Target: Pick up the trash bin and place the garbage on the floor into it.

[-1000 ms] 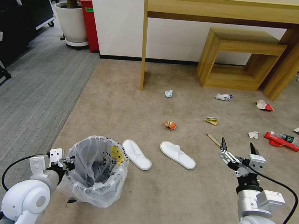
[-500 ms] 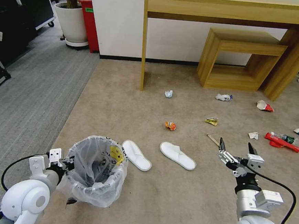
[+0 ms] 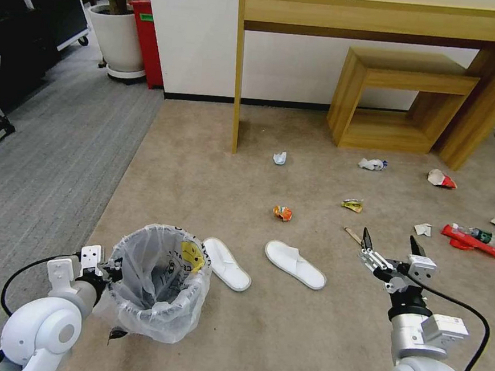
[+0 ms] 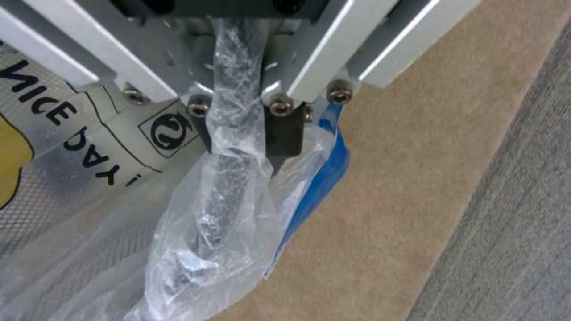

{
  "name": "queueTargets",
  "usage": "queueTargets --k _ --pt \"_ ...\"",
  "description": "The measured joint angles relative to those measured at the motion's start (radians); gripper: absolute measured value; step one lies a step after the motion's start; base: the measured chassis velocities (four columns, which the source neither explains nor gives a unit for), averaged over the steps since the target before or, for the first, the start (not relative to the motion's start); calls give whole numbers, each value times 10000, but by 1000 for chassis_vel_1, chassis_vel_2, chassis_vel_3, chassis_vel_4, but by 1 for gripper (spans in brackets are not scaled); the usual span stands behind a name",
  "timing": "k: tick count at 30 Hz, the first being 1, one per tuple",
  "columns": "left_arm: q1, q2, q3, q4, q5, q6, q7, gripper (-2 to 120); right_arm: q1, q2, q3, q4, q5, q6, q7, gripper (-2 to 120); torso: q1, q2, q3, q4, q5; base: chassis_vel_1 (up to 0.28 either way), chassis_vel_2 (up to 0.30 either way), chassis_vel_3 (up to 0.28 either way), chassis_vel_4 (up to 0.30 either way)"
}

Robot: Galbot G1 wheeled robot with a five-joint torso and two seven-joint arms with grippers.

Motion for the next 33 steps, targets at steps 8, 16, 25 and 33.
queueTargets --k 8,16,25,33 --pt "-4 -6 3 2 9 0 0 1 8 -18 -6 0 -11 0 -4 100 1 0 0 0 -1 -116 108 114 -114" --pt "-6 -46 19 61 65 -1 1 1 31 -49 -24 -48 2 22 -2 100 2 0 1 1 0 -96 123 109 -103" --pt "-9 -43 25 156 75 -1 3 1 175 -262 -90 -164 190 -49 89 100 1 0 0 0 -1 -35 35 34 -36" --pt "-48 -59 43 236 87 -1 13 1 308 -740 -45 -195 1030 -1168 73 100 0 0 0 -1 0 0 0 0 0"
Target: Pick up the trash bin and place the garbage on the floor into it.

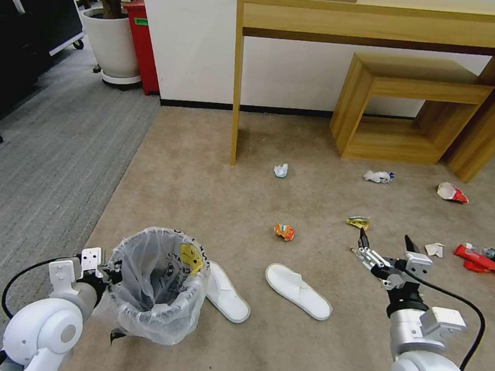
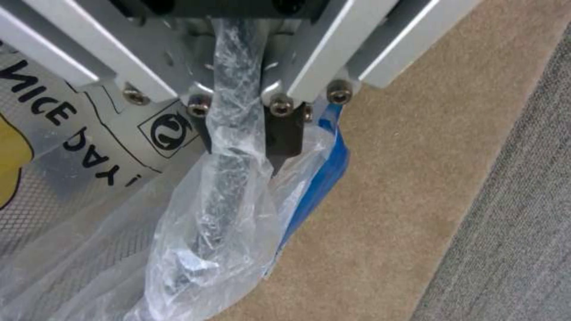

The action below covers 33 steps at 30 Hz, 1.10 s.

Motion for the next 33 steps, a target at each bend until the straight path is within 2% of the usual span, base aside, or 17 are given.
queueTargets --k 6,9,13,16,22,25,33 --pt "-34 -12 3 69 8 0 7 1 144 -359 43 -108 931 -540 -479 100 0 0 -1 0 0 0 0 0 0" --pt "-74 -39 33 147 20 0 12 1 424 -669 163 -436 1803 -1074 -1157 100 0 0 0 1 0 0 0 0 0" --pt "-77 -50 46 178 41 0 20 1 597 -897 193 -736 2232 -1382 -1621 100 0 0 0 1 0 0 0 0 0" --pt "-84 -58 47 221 67 0 27 1 958 -1276 283 -1361 2807 -2289 -2248 100 0 0 0 1 0 0 0 0 0" --pt "-69 -72 22 249 119 0 30 1 1283 -1620 316 -2248 3268 -3108 -2406 100 0 -1 1 0 1 0 0 0 0" --pt "-42 -102 -18 285 172 -8 33 1 1629 -1847 375 -3144 3520 -3850 -2498 100 0 0 1 1 1 0 0 0 0" --pt "-47 -256 -21 387 301 -47 39 1 2244 -2094 242 -4595 3087 -4409 -2650 100 0 0 1 1 0 0 0 0 0"
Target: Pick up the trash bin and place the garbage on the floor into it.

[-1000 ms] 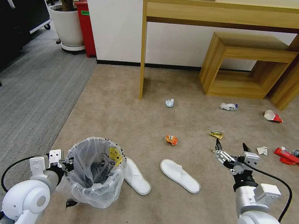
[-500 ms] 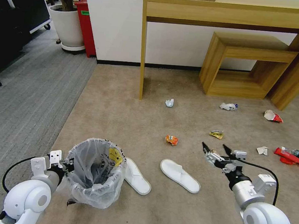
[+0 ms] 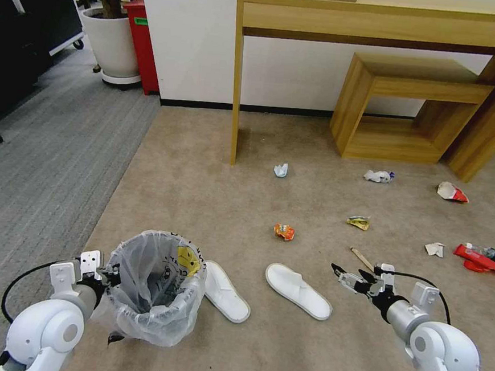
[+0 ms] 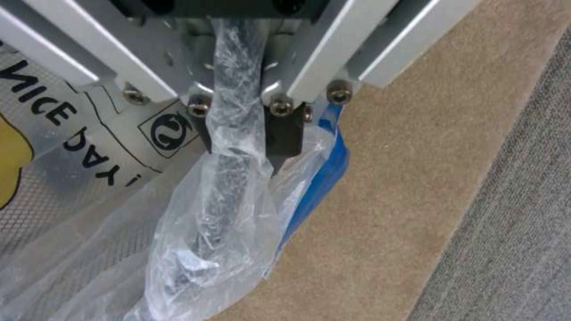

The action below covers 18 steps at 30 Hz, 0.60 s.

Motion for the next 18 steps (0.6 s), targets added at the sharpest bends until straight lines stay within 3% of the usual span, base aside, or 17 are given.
queueTargets --k 9,18 --pt "54 -151 6 11 220 -51 114 1 865 -10 -407 -1521 -908 -440 -706 100 0 0 0 0 1 0 0 0 0" --pt "136 -296 11 81 392 -121 151 1 1960 -106 -856 -3317 -2179 282 -2376 100 0 0 0 0 -1 0 0 0 0"
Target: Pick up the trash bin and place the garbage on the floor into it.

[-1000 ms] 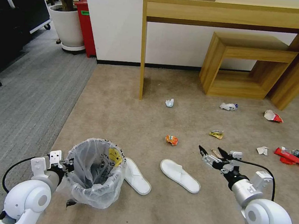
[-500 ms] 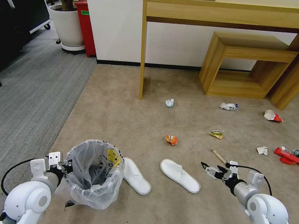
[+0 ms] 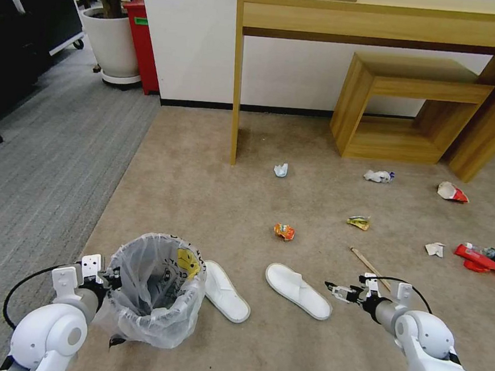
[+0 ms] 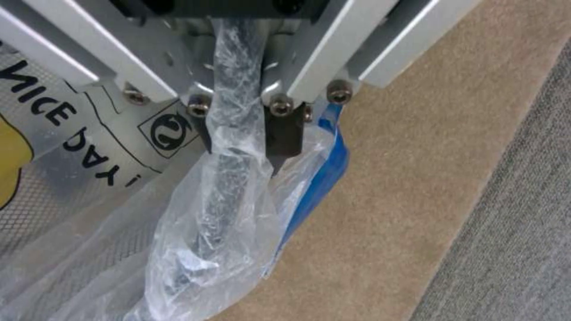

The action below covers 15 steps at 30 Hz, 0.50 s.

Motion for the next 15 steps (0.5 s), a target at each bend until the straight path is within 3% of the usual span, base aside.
queueTargets --k 5,15 --pt "32 -101 -47 54 77 -24 3 1 576 -265 -458 -798 -629 729 -627 97 0 -1 0 -1 2 0 0 0 0" --pt "148 -280 -108 5 232 -70 46 1 1420 -330 -1345 -2039 -1108 1263 -771 100 0 0 0 0 -1 0 0 0 0"
